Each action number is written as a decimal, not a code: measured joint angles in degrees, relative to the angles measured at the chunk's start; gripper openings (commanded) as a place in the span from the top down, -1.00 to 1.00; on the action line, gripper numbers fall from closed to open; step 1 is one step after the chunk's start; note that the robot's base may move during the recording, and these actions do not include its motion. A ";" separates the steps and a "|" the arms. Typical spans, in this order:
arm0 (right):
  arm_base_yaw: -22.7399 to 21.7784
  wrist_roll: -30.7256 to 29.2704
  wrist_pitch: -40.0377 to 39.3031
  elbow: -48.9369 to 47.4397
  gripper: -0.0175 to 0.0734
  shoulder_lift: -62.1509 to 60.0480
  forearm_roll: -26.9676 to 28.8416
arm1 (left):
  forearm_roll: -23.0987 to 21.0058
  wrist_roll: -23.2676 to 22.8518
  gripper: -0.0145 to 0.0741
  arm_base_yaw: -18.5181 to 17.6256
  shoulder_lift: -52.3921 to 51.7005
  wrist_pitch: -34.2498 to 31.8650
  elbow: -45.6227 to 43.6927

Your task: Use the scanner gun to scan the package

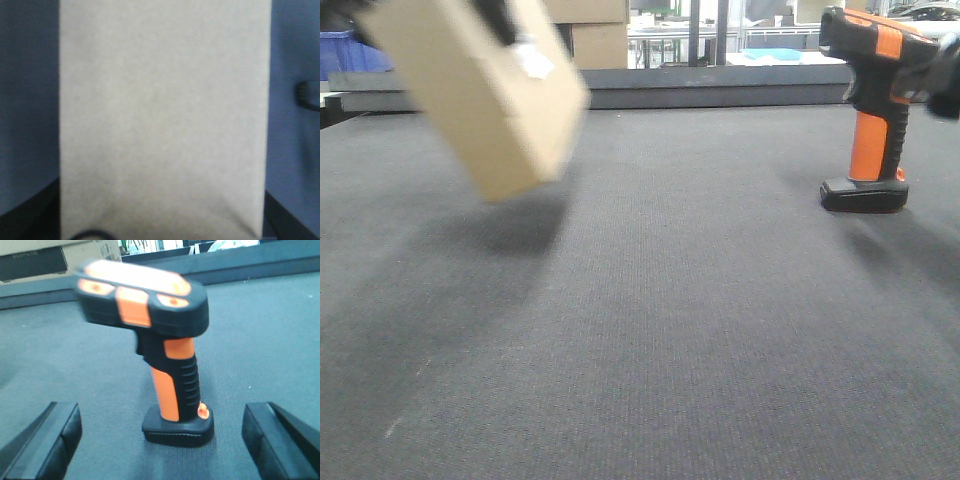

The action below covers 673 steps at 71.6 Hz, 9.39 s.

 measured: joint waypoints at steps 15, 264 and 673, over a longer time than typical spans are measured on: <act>0.00 -3.14 10.60 0.09 0.04 -11.58 0.00 | 6.22 7.59 0.92 5.97 -2.41 8.69 0.00; 0.00 -4.44 61.22 0.35 0.98 -63.45 -4.06 | -3.02 14.80 0.92 20.60 -62.71 -44.35 61.76; -2.89 -14.72 44.91 20.30 0.98 -76.28 0.35 | 13.96 8.78 0.92 12.79 -96.66 -57.49 90.76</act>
